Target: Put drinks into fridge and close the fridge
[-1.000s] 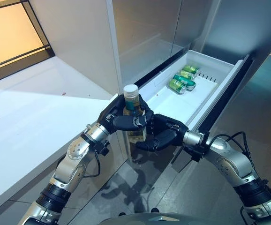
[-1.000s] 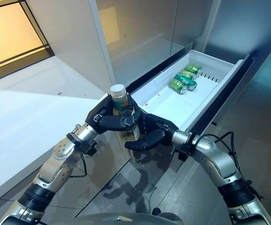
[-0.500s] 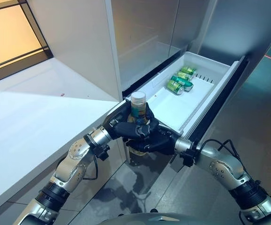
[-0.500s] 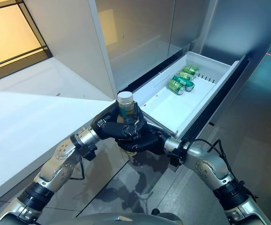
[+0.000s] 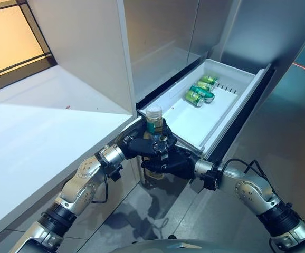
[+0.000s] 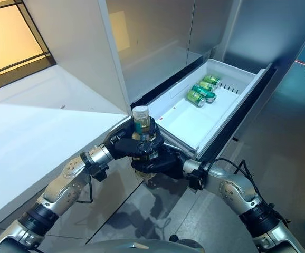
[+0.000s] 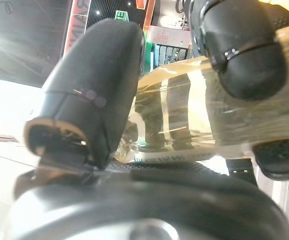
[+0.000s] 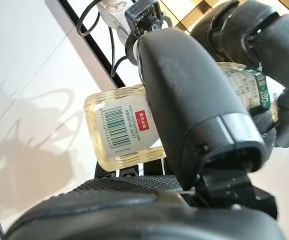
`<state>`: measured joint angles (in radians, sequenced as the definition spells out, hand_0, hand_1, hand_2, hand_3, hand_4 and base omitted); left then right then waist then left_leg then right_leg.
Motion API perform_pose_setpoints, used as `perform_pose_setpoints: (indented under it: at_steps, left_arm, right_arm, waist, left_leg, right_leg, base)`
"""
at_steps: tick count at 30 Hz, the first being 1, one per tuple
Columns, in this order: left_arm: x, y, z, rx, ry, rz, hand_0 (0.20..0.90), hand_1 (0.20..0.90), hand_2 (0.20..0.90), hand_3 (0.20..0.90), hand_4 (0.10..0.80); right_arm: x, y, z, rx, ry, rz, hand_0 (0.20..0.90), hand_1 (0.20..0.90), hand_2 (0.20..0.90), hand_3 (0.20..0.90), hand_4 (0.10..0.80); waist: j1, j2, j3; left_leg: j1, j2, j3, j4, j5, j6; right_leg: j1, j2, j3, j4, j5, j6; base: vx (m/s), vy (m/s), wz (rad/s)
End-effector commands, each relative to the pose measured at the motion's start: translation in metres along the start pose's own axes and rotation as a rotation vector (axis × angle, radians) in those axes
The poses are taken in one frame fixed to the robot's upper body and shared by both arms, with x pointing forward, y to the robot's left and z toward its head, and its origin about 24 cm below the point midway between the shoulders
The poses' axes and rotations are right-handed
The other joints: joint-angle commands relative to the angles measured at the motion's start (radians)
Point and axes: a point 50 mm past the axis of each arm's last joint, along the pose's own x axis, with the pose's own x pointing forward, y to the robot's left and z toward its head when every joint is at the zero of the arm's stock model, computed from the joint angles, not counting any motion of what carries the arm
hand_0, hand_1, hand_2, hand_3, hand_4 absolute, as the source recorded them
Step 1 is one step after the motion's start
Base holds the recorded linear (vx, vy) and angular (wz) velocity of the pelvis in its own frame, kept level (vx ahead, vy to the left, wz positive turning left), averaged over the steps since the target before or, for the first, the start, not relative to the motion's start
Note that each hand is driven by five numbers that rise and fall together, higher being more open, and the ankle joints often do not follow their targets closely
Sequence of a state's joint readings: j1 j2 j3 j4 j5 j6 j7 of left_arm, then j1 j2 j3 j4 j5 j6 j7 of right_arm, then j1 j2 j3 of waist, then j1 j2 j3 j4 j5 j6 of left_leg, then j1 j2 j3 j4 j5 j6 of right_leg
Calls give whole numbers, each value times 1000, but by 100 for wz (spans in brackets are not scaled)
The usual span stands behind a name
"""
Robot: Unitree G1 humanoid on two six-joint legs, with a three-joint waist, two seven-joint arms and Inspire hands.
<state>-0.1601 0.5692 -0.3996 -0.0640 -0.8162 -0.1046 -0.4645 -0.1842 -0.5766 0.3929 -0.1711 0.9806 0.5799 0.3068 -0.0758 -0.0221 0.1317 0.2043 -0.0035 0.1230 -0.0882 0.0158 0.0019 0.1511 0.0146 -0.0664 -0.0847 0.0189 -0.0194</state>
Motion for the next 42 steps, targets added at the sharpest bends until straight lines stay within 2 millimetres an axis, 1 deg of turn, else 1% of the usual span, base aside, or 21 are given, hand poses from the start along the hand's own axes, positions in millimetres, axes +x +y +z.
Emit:
perform_pose_setpoints:
  at_steps: [1, 5, 7, 10, 12, 13, 15, 18, 19, 20, 23, 25, 27, 28, 29, 32, 33, 35, 37, 39, 42]
  left_arm:
    - [57, -52, 79, 158, -496, -330, 900, 900, 900, 900, 800]
    - [47, -36, 90, 247, -596, -113, 900, 900, 900, 900, 800]
    - [42, -31, 95, 291, -631, -21, 900, 900, 900, 900, 800]
    - [38, -26, 99, 336, -674, 85, 900, 900, 900, 900, 800]
    - [36, -27, 104, 392, -713, 145, 900, 900, 900, 900, 800]
    - [36, -27, 104, 399, -718, 156, 900, 900, 900, 900, 800]
    - [35, -28, 111, 466, -764, 209, 900, 900, 900, 900, 800]
    - [37, -29, 118, 514, -787, 249, 900, 900, 900, 900, 800]
    - [37, -29, 118, 514, -787, 249, 900, 900, 900, 900, 800]
    - [40, -28, 119, 514, -770, 263, 900, 900, 900, 900, 800]
    - [43, -24, 116, 501, -741, 277, 900, 900, 900, 900, 800]
    - [44, -22, 114, 486, -725, 282, 900, 900, 900, 900, 800]
    - [47, -18, 108, 434, -676, 278, 900, 900, 900, 900, 800]
    - [47, -18, 108, 433, -676, 278, 900, 900, 900, 900, 800]
    - [49, -15, 101, 370, -629, 261, 900, 900, 900, 900, 800]
    - [53, -10, 83, 199, -529, 223, 900, 900, 900, 900, 800]
    - [54, -9, 69, 77, -468, 195, 900, 900, 900, 900, 800]
    - [56, -12, 51, -50, -389, 140, 900, 900, 900, 900, 800]
    - [54, -17, 25, -218, -282, 74, 900, 900, 900, 900, 800]
    - [44, -26, -10, -352, -156, 21, 900, 900, 900, 900, 800]
    - [29, -33, -38, -437, -35, 13, 900, 900, 900, 900, 800]
  right_arm:
    - [21, 53, 36, 118, -242, 361, 300, 300, 300, 200, 100]
    - [12, 37, 52, -37, -335, 243, 300, 300, 300, 200, 100]
    - [4, 32, 66, -139, -399, 184, 300, 300, 300, 200, 100]
    - [-8, 27, 90, -288, -491, 86, 300, 300, 300, 200, 100]
    - [-20, 25, 112, -441, -574, -26, 300, 300, 300, 200, 100]
    - [-22, 25, 116, -483, -592, -52, 300, 300, 300, 200, 100]
    - [-39, 22, 144, -650, -667, -199, 300, 300, 300, 200, 100]
    - [-52, 17, 171, -716, -729, -341, 300, 300, 300, 200, 100]
    - [-52, 17, 171, -716, -730, -341, 300, 300, 300, 200, 100]
    - [-60, 14, 185, -746, -755, -422, 300, 300, 300, 200, 100]
    - [-72, 8, 202, -774, -779, -527, 300, 300, 300, 200, 100]
    - [-77, 3, 208, -788, -785, -577, 300, 300, 300, 200, 100]
    - [-90, -7, 222, -792, -807, -664, 300, 300, 300, 200, 100]
    - [-90, -7, 222, -793, -807, -663, 300, 300, 300, 200, 100]
    - [-99, -13, 231, -792, -821, -715, 300, 300, 300, 200, 100]
    - [-114, -20, 247, -807, -838, -793, 300, 300, 300, 200, 100]
    - [-120, -24, 253, -816, -838, -836, 300, 300, 300, 200, 100]
    - [-131, -30, 262, -812, -843, -889, 300, 300, 300, 200, 100]
    - [-142, -37, 270, -808, -840, -945, 300, 300, 300, 200, 100]
    - [-158, -49, 280, -790, -822, -1006, 300, 300, 300, 200, 100]
    - [-171, -60, 285, -788, -774, -1086, 300, 300, 300, 200, 100]
  waist:
    - [-10, -6, -85]
    - [-7, -11, -85]
    - [-5, -14, -84]
    - [-4, -19, -82]
    - [-3, -23, -79]
    - [-3, -23, -79]
    - [-5, -27, -76]
    - [-3, -32, -76]
    - [-3, -32, -75]
    - [-3, -34, -77]
    - [-3, -37, -79]
    - [-2, -39, -82]
    - [4, -44, -86]
    - [4, -44, -86]
    - [10, -47, -89]
    - [23, -50, -92]
    - [30, -53, -92]
    - [41, -56, -92]
    - [53, -58, -90]
    - [70, -61, -90]
    - [90, -60, -86]
  left_leg:
    - [-27, -17, -12, 3, -55, 29]
    - [-28, -15, -15, 3, -55, 28]
    - [-29, -14, -17, 4, -55, 27]
    - [-30, -14, -21, 7, -58, 25]
    - [-31, -16, -26, 10, -61, 24]
    - [-31, -16, -27, 11, -62, 24]
    - [-29, -16, -29, 11, -66, 24]
    - [-37, -16, -33, 15, -63, 23]
    - [-37, -16, -33, 15, -63, 23]
    - [-38, -16, -35, 17, -65, 23]
    - [-39, -16, -38, 21, -69, 22]
    - [-40, -16, -39, 22, -70, 22]
    - [-44, -17, -44, 28, -71, 21]
    - [-45, -17, -44, 28, -71, 21]
    - [-48, -18, -47, 33, -73, 22]
    - [-45, -19, -54, 36, -81, 20]
    - [-47, -19, -56, 40, -82, 18]
    - [-48, -20, -58, 43, -83, 17]
    - [-52, -19, -59, 47, -83, 14]
    - [-55, -18, -61, 48, -81, 11]
    - [-58, -16, -64, 47, -78, 7]
  right_leg:
    - [-29, -23, -10, 59, -34, 81]
    - [-29, -22, -9, 56, -33, 79]
    - [-30, -21, -10, 58, -35, 77]
    - [-29, -19, -11, 62, -38, 73]
    - [-29, -18, -11, 65, -42, 70]
    - [-29, -17, -11, 66, -43, 69]
    - [-29, -15, -11, 71, -47, 66]
    - [-37, -12, -9, 79, -45, 61]
    - [-37, -12, -9, 79, -45, 61]
    - [-37, -11, -7, 83, -48, 60]
    - [-39, -9, -6, 88, -51, 58]
    - [-39, -9, -6, 89, -51, 57]
    - [-40, -9, -8, 92, -52, 57]
    - [-41, -9, -8, 92, -52, 57]
    - [-41, -10, -12, 92, -51, 57]
    - [-35, -11, -19, 91, -57, 57]
    - [-32, -12, -23, 90, -56, 56]
    - [-30, -14, -31, 88, -56, 55]
    - [-29, -16, -40, 87, -55, 54]
    - [-28, -19, -54, 85, -54, 54]
    - [-26, -22, -70, 82, -55, 52]
  base:
    - [15, -3, -11]
    - [6, -3, -2]
    - [0, 0, 0]
    - [0, 0, 0]
    - [0, 0, 0]
    - [0, 0, 0]
    - [0, 0, 0]
    - [-18, -4, 3]
    - [0, 0, 0]
    - [0, 0, 0]
    - [0, 0, 0]
    - [0, 0, 0]
    - [0, 0, 0]
    - [0, 0, 0]
    - [14, 9, 3]
    - [55, 15, 8]
    - [32, 8, 11]
    - [34, 4, 9]
    - [40, 0, 8]
    - [58, 2, 7]
    - [63, 6, 4]
